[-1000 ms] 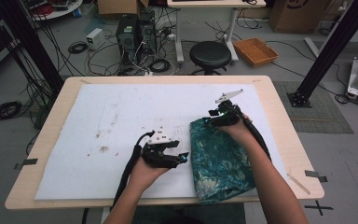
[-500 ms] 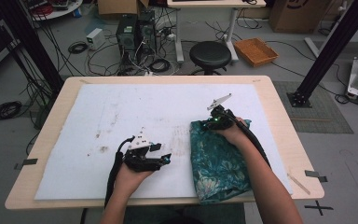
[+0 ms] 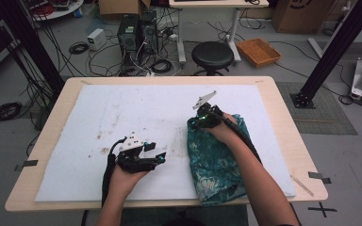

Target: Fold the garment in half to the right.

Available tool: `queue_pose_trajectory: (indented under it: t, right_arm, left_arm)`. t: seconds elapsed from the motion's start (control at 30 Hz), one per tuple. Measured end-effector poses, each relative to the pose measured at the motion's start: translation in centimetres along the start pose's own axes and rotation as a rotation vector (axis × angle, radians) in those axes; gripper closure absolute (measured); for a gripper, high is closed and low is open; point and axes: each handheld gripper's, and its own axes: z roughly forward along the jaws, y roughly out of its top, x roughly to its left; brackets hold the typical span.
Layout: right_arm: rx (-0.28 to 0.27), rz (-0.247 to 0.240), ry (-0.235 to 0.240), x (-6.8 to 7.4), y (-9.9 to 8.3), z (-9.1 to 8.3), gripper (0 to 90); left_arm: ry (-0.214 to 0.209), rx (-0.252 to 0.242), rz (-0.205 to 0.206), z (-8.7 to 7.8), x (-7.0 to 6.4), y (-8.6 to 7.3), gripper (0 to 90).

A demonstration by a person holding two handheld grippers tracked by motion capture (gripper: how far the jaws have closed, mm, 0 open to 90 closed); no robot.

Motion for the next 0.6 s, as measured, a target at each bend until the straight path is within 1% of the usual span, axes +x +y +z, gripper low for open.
queue_pose_trajectory:
  t: [0.07,0.1,0.13,0.17,0.23,0.27,0.3,0.33,0.37,0.4,0.5,0.53,0.57,0.6]
  right_arm:
    - [0.013,0.001,-0.008,0.2,-0.1,0.8,82.5]
    - [0.022,0.016,-0.003,0.2,-0.2,1.0,78.9]
    - [0.023,0.028,-0.001,0.1,-0.5,1.1,73.2]
    - [0.022,0.04,-0.008,-0.1,-0.7,1.0,70.7]
    - [-0.007,0.061,-0.024,-0.4,-1.1,0.1,66.9]
    - [-0.041,0.088,-0.036,-0.7,-1.5,-0.9,65.7]
    - [-0.062,0.101,-0.045,-1.0,-1.8,-1.5,65.7]
    - [-0.087,0.119,-0.06,-1.4,-2.4,-2.5,65.8]
    - [-0.098,0.135,-0.073,-1.8,-3.0,-3.2,65.7]
    - [-0.093,0.155,-0.085,-2.2,-3.6,-3.7,65.7]
    - [-0.069,0.181,-0.113,-3.1,-5.5,-4.4,65.8]
    - [-0.046,0.194,-0.12,-3.4,-6.4,-4.4,65.8]
    - [-0.023,0.198,-0.124,-3.6,-7.1,-4.4,65.7]
    - [0.0,0.196,-0.138,-3.7,-7.7,-4.3,65.8]
  left_arm:
    - [0.002,0.002,0.002,0.0,0.0,-0.1,40.4]
    - [0.001,0.002,-0.001,0.0,0.0,-0.1,40.3]
    - [0.002,0.004,-0.002,0.0,0.1,-0.2,40.3]
    - [0.004,0.006,-0.003,0.0,0.1,-0.3,40.3]
    - [0.006,0.011,-0.004,0.1,0.2,-0.4,40.4]
    - [0.005,0.012,-0.006,0.1,0.2,-0.4,40.3]
    - [0.008,0.012,-0.007,0.2,0.2,-0.4,40.3]
    - [0.009,0.013,-0.006,0.2,0.2,-0.4,40.3]
    - [0.008,0.015,-0.007,0.2,0.2,-0.4,40.4]
    - [0.009,0.013,-0.009,0.3,0.1,-0.4,40.3]
    - [0.006,0.021,-0.002,0.5,0.0,-0.4,40.3]
    - [0.005,0.02,-0.007,0.6,-0.1,-0.5,40.3]
    - [0.005,0.023,-0.003,0.6,-0.1,-0.5,40.3]
    - [0.006,0.024,-0.004,0.7,-0.1,-0.5,40.3]
